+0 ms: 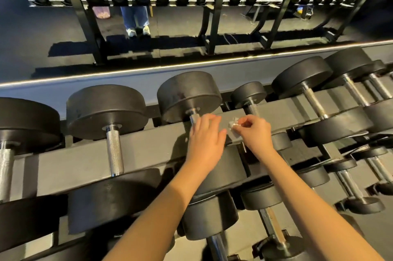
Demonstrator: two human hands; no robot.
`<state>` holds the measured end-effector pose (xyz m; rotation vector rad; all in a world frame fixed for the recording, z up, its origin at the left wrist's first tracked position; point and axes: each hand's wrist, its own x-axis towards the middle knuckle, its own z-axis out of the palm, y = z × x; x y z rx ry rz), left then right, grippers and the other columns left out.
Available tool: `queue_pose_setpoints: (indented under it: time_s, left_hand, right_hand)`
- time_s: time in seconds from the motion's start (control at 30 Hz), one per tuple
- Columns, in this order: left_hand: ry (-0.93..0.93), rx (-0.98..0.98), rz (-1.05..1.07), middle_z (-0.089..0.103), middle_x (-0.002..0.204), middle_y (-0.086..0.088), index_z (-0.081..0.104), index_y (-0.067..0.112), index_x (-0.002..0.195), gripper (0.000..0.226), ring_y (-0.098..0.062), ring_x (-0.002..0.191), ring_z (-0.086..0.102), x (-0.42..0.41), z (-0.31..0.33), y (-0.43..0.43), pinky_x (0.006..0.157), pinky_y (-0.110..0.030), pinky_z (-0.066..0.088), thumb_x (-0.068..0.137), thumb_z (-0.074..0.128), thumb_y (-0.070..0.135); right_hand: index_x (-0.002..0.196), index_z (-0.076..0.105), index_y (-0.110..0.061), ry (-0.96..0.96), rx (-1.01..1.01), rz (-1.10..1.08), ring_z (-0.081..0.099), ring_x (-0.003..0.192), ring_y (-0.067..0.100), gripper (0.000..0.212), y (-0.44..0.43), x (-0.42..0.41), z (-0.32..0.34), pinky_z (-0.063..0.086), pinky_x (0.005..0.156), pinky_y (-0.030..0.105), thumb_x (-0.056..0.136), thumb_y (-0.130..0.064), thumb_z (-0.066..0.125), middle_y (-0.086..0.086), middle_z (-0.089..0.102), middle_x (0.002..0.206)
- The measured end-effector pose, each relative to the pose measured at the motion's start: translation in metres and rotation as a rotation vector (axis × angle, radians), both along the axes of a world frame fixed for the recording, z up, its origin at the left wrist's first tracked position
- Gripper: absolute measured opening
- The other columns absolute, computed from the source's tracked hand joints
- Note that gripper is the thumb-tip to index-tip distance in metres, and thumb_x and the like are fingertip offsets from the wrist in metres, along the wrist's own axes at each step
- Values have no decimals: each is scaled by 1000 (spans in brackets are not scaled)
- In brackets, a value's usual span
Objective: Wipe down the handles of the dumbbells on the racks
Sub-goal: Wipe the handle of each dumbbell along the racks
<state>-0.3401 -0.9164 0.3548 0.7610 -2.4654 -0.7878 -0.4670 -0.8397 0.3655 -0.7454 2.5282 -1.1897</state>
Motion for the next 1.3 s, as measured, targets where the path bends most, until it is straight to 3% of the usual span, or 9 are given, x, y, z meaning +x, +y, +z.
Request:
queue_pose_setpoints:
  time_s: [0.1, 0.2, 0.33, 0.53, 0.67, 0.9, 1.0, 1.13, 1.3]
  left_hand:
    - [-133, -237, -115, 58, 117, -6, 59, 11, 119, 51, -25, 109, 54, -17, -1, 24, 94, -40, 43, 90, 29, 40]
    - [-219, -327, -167, 55, 123, -5, 54, 11, 126, 47, -25, 116, 49, -36, -4, 27, 100, -41, 37, 94, 38, 41]
    - [-294, -301, -186, 45, 140, -5, 41, 11, 139, 48, -23, 131, 36, -68, -2, 25, 109, -39, 24, 98, 42, 37]
    - [-335, -211, -141, 23, 157, 0, 22, 16, 151, 56, -17, 144, 17, -113, -10, 14, 116, -35, 11, 101, 40, 33]
    - [-380, -142, -94, 16, 159, 2, 17, 19, 152, 57, -14, 146, 13, -129, -22, 2, 118, -36, 11, 101, 38, 34]
    - [-389, -87, -105, 0, 161, 5, 6, 20, 153, 61, -13, 147, 4, -161, -35, -19, 120, -36, 7, 102, 36, 33]
    - [-364, -22, -120, -2, 161, 6, 6, 19, 153, 62, -13, 146, 9, -170, -42, -22, 118, -34, 13, 101, 38, 32]
    - [-251, -4, -128, 3, 161, 7, 14, 17, 152, 61, -14, 137, 34, -170, -50, -22, 110, -29, 33, 100, 43, 29]
    - [-211, -4, -121, 8, 160, 8, 18, 16, 152, 59, -15, 116, 53, -169, -51, -21, 95, -29, 46, 100, 44, 27]
  right_hand:
    - [86, 66, -10, 32, -36, -46, 57, 70, 11, 10, 26, -23, 2, 41, 61, 16, 82, -16, 73, -2, 62, 75]
    - [84, 64, -10, 24, -42, -60, 54, 67, 9, 12, 41, -45, -1, 40, 61, 16, 84, -19, 72, -3, 59, 73]
    - [88, 64, -10, 18, -13, -33, 56, 71, 13, 12, 52, -70, -9, 41, 65, 22, 86, -21, 69, 1, 61, 78]
    - [89, 66, -7, 131, 102, 64, 54, 65, 10, 5, 56, -115, -25, 35, 56, 14, 87, -12, 66, 0, 59, 75]
    - [88, 66, -8, 87, 209, 138, 49, 64, 4, 7, 52, -136, -43, 29, 52, 7, 87, -15, 67, -1, 58, 76]
    - [88, 68, -6, 7, 250, 144, 60, 73, 19, 6, 26, -159, -62, 47, 66, 27, 86, -10, 64, 5, 64, 79]
    - [89, 70, -5, 27, 205, 132, 60, 74, 19, 7, 20, -161, -66, 49, 70, 28, 87, -8, 63, 6, 65, 81]
    - [88, 71, 0, 114, 86, 106, 54, 71, 14, 11, 8, -164, -71, 33, 62, 13, 88, -7, 63, 11, 68, 82]
    - [93, 73, -6, 62, -34, 6, 56, 74, 9, 12, -17, -176, -68, 36, 62, 1, 89, -9, 63, 7, 69, 86]
